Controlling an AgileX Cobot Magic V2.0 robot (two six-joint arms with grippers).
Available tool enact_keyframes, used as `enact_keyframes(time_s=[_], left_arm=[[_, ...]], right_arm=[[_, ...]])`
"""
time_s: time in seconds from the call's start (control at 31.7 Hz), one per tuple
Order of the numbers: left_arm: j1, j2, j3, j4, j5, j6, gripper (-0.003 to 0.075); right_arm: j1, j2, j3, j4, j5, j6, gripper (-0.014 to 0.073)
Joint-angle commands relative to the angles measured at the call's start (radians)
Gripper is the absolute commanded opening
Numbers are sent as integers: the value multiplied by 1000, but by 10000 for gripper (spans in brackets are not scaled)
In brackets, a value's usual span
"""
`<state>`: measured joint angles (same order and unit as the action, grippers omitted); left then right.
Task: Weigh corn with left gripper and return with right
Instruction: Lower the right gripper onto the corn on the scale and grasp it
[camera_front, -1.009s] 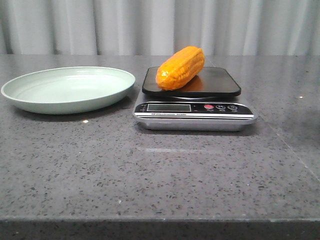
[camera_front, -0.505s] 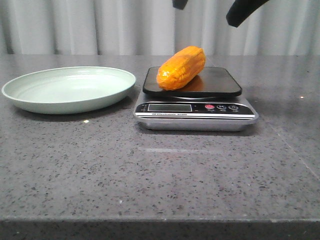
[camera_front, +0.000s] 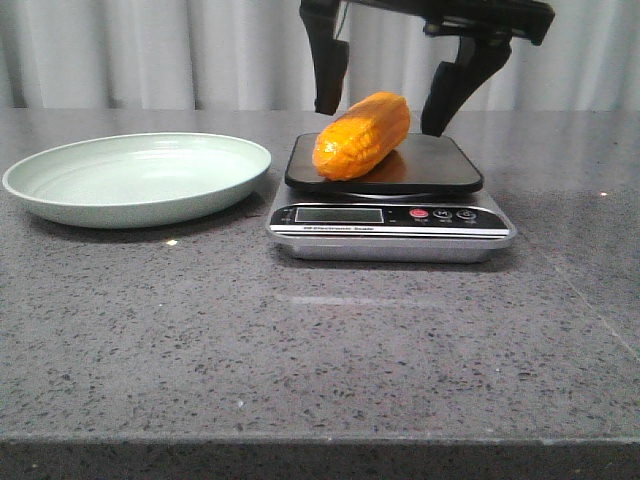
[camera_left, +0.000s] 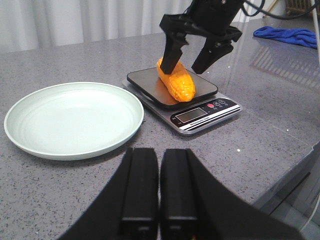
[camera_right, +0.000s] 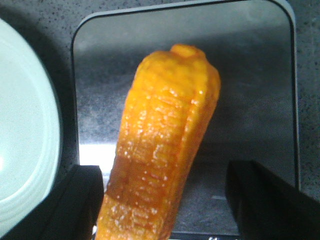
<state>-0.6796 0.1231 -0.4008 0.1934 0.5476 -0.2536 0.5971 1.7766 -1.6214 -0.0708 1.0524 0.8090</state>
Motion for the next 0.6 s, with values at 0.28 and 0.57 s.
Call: enact_keyframes(time_s=[0.28,0.57], left_arm=[[0,11,-25,-12,-81,-2,134],[0,11,-25,-12,-81,-2,134]], right_arm=[[-1,24,-53,15,-23,-1,568],[0,20,-55,59,-51,-46,157]])
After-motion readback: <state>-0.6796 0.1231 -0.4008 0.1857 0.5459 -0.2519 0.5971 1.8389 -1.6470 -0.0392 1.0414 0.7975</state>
